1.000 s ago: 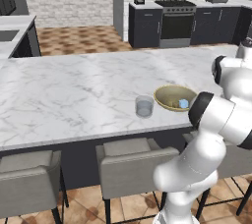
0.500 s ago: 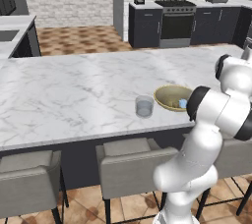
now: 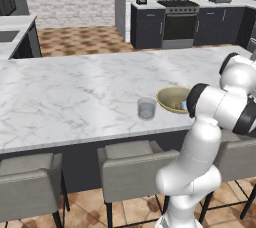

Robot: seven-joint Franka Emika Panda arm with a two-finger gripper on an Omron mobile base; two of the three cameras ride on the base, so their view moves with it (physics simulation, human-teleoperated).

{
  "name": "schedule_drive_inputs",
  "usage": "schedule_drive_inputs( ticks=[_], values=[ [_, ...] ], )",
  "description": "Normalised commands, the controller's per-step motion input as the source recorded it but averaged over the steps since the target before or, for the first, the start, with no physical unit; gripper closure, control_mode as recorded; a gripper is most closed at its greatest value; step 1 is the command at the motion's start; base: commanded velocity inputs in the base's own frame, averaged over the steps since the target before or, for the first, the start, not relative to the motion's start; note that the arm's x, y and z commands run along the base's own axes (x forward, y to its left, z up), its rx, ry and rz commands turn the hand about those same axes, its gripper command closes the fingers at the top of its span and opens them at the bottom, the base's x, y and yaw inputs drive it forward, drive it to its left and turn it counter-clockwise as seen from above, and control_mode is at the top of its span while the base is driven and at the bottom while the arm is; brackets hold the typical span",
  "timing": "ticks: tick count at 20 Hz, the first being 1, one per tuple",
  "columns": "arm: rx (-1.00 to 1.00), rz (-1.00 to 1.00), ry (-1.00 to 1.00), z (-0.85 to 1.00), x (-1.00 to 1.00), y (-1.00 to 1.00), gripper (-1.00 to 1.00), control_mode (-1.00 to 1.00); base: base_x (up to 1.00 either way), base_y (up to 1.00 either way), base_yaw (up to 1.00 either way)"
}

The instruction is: There are four ice cubes in the ice bowl. Place two ice cubes in each glass of water.

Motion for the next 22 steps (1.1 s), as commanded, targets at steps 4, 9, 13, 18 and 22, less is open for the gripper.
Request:
schedule_drive_inputs(
  ticks=[4,9,13,18,22],
  values=[
    [0.00,0.00,-0.01,-0.15,0.14,0.00,1.00,-1.00,0.00,0.00,0.00],
    [0.00,0.00,0.00,-0.16,0.10,0.00,1.00,-1.00,0.00,0.00,0.00],
    [0.00,0.00,0.00,-0.12,0.09,-0.08,1.00,-1.00,0.00,0.00,0.00],
    [0.00,-0.01,-0.01,-0.12,0.09,-0.15,1.00,-1.00,0.00,0.00,0.00],
    [0.00,-0.01,0.00,-0.13,0.11,-0.13,1.00,-1.00,0.00,0.00,0.00]
  ],
)
